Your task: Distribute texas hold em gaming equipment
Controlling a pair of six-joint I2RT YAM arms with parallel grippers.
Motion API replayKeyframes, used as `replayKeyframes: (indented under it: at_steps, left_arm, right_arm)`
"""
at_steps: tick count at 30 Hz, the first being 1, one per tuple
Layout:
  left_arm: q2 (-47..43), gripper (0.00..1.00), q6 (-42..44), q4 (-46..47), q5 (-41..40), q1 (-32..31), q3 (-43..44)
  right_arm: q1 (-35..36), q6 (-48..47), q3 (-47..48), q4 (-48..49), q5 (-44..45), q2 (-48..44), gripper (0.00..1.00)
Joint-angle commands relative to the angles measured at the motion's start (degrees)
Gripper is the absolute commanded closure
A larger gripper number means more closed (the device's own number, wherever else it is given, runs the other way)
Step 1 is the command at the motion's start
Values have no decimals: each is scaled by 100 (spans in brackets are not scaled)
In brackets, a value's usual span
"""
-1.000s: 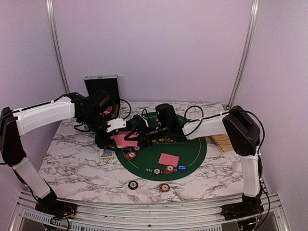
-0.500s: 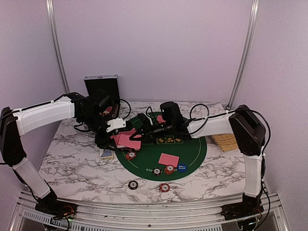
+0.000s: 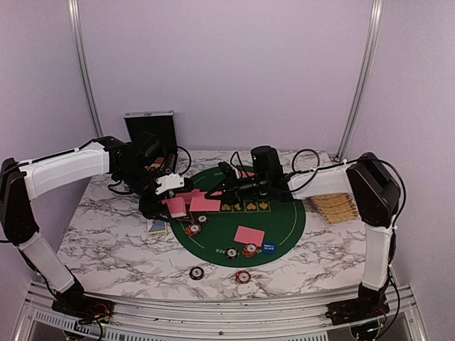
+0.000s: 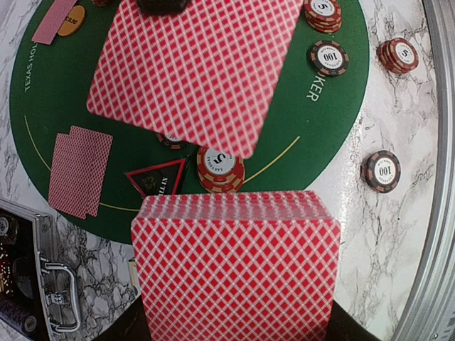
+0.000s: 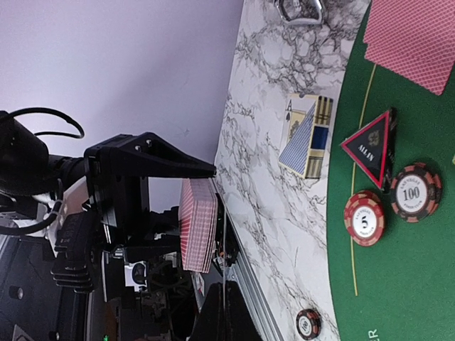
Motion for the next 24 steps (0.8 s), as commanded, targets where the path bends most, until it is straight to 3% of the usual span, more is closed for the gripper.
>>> replayKeyframes:
  at_steps: [1,7,12,21,24]
  left_arm:
    - [-177,100,20,48,95,35,-58]
    - [-252,100,20,44,75,35,-84]
    - [-267,100,18,39,92,35,-125]
    - [-260,100,-11,35,115,35,-118]
    - [-238,100,-15,35,125,35,-108]
  right_arm:
    - [-407,65,84,193,-104,-212,100]
    - [-1228,-567,698,-534,-103,33,100]
    - [-2032,-1449,1999,-1756,295,927,100]
    - [-2325,-2447,3559,-3224,1178,2246,95]
    - [-2339,-2567,3656,-3291,1339,2413,95]
